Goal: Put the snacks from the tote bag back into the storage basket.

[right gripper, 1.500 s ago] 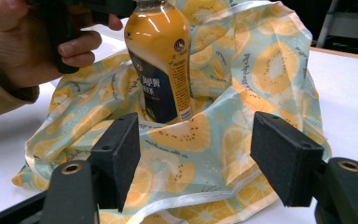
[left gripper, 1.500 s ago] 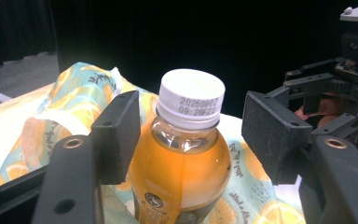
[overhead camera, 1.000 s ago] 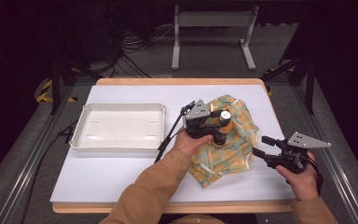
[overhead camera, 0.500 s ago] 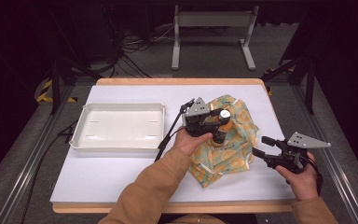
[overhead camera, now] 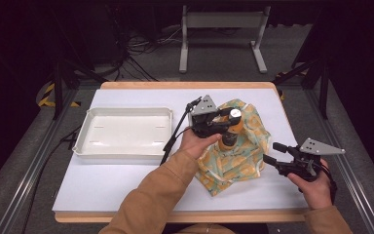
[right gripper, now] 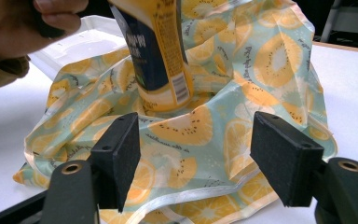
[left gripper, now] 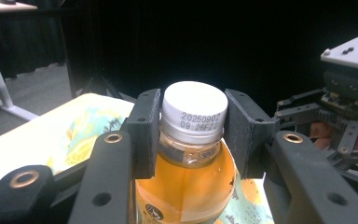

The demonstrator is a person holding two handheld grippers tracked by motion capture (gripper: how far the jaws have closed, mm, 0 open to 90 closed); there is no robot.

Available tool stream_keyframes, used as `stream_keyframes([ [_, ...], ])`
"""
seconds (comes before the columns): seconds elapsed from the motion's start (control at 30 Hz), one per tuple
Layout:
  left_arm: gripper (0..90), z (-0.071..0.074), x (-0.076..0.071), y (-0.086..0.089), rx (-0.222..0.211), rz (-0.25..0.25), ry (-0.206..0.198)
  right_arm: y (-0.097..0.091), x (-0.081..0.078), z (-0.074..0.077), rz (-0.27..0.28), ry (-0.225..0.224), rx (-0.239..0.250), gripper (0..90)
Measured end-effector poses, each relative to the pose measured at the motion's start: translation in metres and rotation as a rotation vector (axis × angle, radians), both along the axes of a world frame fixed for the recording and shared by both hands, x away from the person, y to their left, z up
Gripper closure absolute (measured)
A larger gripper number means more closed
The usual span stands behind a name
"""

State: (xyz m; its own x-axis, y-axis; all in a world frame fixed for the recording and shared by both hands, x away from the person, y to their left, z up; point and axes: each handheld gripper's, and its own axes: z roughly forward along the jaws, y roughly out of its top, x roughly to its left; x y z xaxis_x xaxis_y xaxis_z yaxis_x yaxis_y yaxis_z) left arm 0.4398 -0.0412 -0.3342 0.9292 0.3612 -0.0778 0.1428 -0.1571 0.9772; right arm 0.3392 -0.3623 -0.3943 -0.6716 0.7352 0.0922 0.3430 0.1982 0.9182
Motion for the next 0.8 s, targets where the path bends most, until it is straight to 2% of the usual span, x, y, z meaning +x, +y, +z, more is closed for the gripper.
stream_keyframes([
  [0.27,58.5,0.018,-0.002,0.002,-0.009,-0.011,-0.013,0.001,0.001,-0.001,0.003,0.003,-0.004,33.5],
  [0.53,58.5,0.032,-0.006,0.006,-0.026,-0.030,-0.016,0.000,0.001,-0.002,0.001,0.008,-0.003,33.5],
  [0.8,58.6,0.044,-0.010,0.011,-0.040,-0.028,-0.028,0.001,0.001,-0.002,0.001,0.008,-0.009,33.5],
])
